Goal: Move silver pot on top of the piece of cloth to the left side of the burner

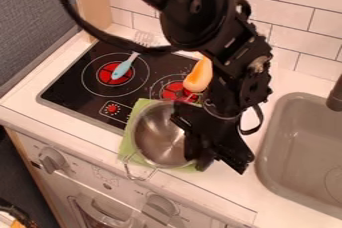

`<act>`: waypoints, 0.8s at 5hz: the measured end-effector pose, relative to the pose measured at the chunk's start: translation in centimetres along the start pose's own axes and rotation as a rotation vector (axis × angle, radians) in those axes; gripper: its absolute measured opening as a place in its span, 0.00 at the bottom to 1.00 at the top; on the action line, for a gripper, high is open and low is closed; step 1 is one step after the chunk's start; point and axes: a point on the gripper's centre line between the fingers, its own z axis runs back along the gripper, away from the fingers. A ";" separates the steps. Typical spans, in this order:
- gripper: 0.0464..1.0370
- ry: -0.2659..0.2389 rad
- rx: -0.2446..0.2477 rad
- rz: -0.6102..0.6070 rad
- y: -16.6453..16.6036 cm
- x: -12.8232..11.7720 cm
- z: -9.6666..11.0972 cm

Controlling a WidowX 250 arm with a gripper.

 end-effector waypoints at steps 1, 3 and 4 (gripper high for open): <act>0.04 0.007 -0.006 0.006 0.6 0.2 0.3; 0.02 -0.084 -0.057 0.193 7.5 4.6 5.2; 0.02 -0.060 -0.035 0.318 12.9 5.2 4.9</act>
